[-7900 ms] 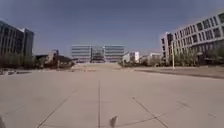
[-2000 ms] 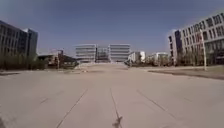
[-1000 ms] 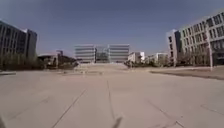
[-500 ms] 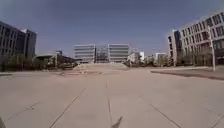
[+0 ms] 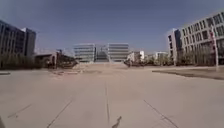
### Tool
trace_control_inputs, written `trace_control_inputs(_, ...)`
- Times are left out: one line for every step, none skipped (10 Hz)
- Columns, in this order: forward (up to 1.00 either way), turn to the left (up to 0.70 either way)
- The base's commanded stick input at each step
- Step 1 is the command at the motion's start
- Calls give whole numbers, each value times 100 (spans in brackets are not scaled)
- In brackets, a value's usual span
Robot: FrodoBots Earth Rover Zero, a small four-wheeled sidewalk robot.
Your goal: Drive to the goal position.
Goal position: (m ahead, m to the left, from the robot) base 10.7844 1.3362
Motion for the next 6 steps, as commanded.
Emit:
trace_control_inputs(70,0)
trace_control_inputs(70,0)
trace_control_inputs(70,0)
trace_control_inputs(70,0)
trace_control_inputs(70,0)
trace_control_inputs(70,0)
